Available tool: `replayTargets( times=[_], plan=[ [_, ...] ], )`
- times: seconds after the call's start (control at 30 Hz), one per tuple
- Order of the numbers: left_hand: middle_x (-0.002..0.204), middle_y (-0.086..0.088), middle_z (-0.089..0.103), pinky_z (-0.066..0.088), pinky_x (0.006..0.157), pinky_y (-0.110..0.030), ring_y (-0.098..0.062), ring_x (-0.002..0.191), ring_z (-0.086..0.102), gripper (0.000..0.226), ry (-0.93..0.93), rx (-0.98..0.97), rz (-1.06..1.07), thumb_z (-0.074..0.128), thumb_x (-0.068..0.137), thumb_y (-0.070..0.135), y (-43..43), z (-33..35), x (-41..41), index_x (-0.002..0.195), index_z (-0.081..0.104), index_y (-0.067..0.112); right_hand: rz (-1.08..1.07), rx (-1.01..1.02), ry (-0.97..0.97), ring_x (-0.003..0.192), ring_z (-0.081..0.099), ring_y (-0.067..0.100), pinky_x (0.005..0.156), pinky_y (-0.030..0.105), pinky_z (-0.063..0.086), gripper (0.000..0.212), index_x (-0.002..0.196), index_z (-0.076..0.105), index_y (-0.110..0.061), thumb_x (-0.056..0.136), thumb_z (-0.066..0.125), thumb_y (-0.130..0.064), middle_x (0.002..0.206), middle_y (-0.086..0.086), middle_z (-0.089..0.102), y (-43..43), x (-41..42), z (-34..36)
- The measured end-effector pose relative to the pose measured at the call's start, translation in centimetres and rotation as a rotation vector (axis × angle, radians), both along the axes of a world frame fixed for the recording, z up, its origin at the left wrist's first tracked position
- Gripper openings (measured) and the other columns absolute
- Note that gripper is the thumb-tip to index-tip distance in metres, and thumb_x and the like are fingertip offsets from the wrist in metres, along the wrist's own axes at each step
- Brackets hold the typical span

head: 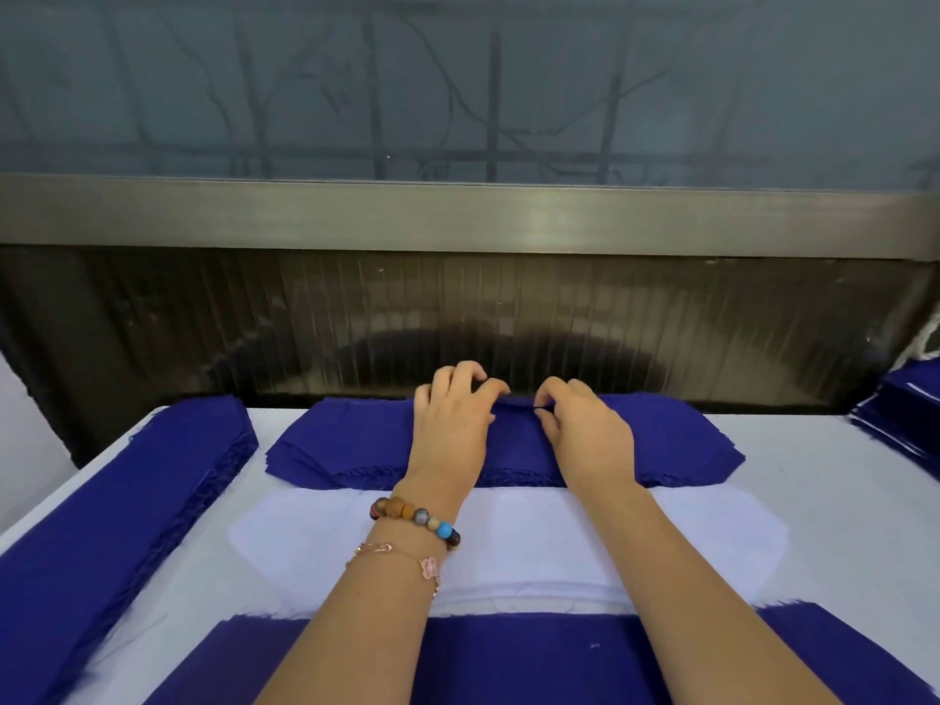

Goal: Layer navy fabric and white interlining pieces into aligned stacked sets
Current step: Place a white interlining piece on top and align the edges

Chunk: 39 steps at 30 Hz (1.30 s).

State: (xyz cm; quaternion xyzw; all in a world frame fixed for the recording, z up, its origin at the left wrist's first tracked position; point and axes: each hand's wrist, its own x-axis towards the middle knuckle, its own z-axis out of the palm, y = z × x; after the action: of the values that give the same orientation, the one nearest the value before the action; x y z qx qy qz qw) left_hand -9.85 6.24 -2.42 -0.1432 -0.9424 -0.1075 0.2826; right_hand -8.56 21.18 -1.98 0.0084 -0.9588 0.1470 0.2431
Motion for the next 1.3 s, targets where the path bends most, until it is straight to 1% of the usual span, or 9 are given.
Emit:
replayTargets(
  times=[0.13, 0.23, 0.37, 0.57, 0.7, 0.83, 1.03, 1.2, 1.3],
  plan=[
    [0.117, 0.011, 0.055, 0.027, 0.099, -0.030, -0.012, 0.115, 0.044, 0.020, 0.007, 0.024, -0.020, 0.058, 0.094, 0.028, 0.3, 0.6, 0.1, 0.113, 0.056, 0.032, -0.020, -0.004, 0.087, 0.095, 0.044, 0.013, 0.072, 0.026, 0.044, 0.013, 0.102, 0.063, -0.023, 0.096, 0.055, -0.031, 0.104, -0.002, 0.048, 0.3, 0.1, 0.2],
    [0.106, 0.011, 0.061, 0.029, 0.094, -0.030, -0.013, 0.105, 0.050, 0.013, -0.012, 0.090, 0.049, 0.057, 0.094, 0.032, 0.0, 0.8, 0.3, 0.107, 0.055, 0.031, -0.052, 0.040, 0.153, 0.104, 0.042, 0.015, 0.085, 0.029, 0.038, 0.016, 0.103, 0.065, -0.026, 0.096, 0.053, -0.033, 0.109, -0.004, 0.052, 0.5, 0.0, 0.3],
    [0.093, 0.011, 0.062, 0.031, 0.088, -0.030, -0.013, 0.095, 0.051, 0.006, 0.006, 0.123, 0.108, 0.058, 0.093, 0.036, -0.3, 1.2, 0.6, 0.092, 0.056, 0.030, -0.045, 0.013, 0.130, 0.112, 0.042, 0.015, 0.093, 0.032, 0.028, 0.016, 0.103, 0.064, -0.031, 0.096, 0.050, -0.037, 0.109, -0.009, 0.059, 0.7, -0.1, 0.2],
    [0.095, 0.009, 0.065, 0.032, 0.090, -0.031, -0.014, 0.098, 0.051, 0.013, -0.009, 0.113, 0.132, 0.054, 0.095, 0.039, -0.4, 1.3, 0.6, 0.093, 0.063, 0.030, -0.027, -0.051, 0.118, 0.109, 0.044, 0.016, 0.095, 0.033, 0.028, 0.012, 0.101, 0.059, -0.030, 0.089, 0.062, -0.034, 0.101, -0.009, 0.058, 1.0, 0.0, 0.3],
    [0.099, 0.009, 0.066, 0.032, 0.090, -0.031, -0.014, 0.101, 0.050, 0.018, -0.026, 0.088, 0.150, 0.052, 0.096, 0.041, -0.6, 1.4, 0.6, 0.099, 0.067, 0.031, -0.066, -0.089, 0.134, 0.104, 0.046, 0.017, 0.092, 0.033, 0.031, 0.006, 0.087, 0.062, -0.028, 0.088, 0.066, -0.033, 0.097, -0.008, 0.061, 1.5, 0.1, 0.5],
    [0.105, 0.009, 0.066, 0.032, 0.090, -0.032, -0.016, 0.105, 0.049, 0.023, -0.044, 0.056, 0.152, 0.049, 0.098, 0.041, -0.7, 1.3, 0.5, 0.106, 0.069, 0.032, -0.088, -0.050, 0.175, 0.103, 0.046, 0.019, 0.088, 0.034, 0.033, 0.007, 0.084, 0.068, -0.027, 0.086, 0.067, -0.033, 0.098, -0.006, 0.063, 1.5, 0.3, 0.5],
    [0.113, 0.006, 0.064, 0.035, 0.091, -0.031, -0.016, 0.109, 0.050, 0.026, -0.019, 0.097, 0.108, 0.044, 0.102, 0.032, -0.7, 1.2, 0.5, 0.119, 0.064, 0.029, -0.100, -0.040, 0.185, 0.104, 0.044, 0.020, 0.084, 0.034, 0.033, 0.009, 0.087, 0.074, -0.027, 0.087, 0.066, -0.032, 0.100, -0.004, 0.060, 1.4, 0.3, 0.6],
    [0.091, 0.004, 0.064, 0.035, 0.084, -0.029, -0.017, 0.091, 0.055, 0.017, -0.003, 0.208, 0.072, 0.052, 0.097, 0.012, -0.7, 0.9, 0.4, 0.109, 0.054, 0.024, -0.081, -0.061, 0.204, 0.104, 0.045, 0.020, 0.084, 0.033, 0.032, 0.016, 0.094, 0.074, -0.025, 0.093, 0.058, -0.029, 0.101, -0.004, 0.063, 1.5, 0.1, 0.3],
    [0.105, 0.005, 0.065, 0.035, 0.091, -0.031, -0.017, 0.106, 0.052, 0.018, -0.049, 0.181, 0.056, 0.052, 0.098, 0.017, -0.7, 0.8, 0.3, 0.112, 0.058, 0.027, -0.050, -0.085, 0.194, 0.104, 0.048, 0.018, 0.088, 0.033, 0.028, 0.017, 0.097, 0.069, -0.025, 0.097, 0.052, -0.023, 0.099, -0.005, 0.066, 1.4, 0.0, 0.3]
  ],
)
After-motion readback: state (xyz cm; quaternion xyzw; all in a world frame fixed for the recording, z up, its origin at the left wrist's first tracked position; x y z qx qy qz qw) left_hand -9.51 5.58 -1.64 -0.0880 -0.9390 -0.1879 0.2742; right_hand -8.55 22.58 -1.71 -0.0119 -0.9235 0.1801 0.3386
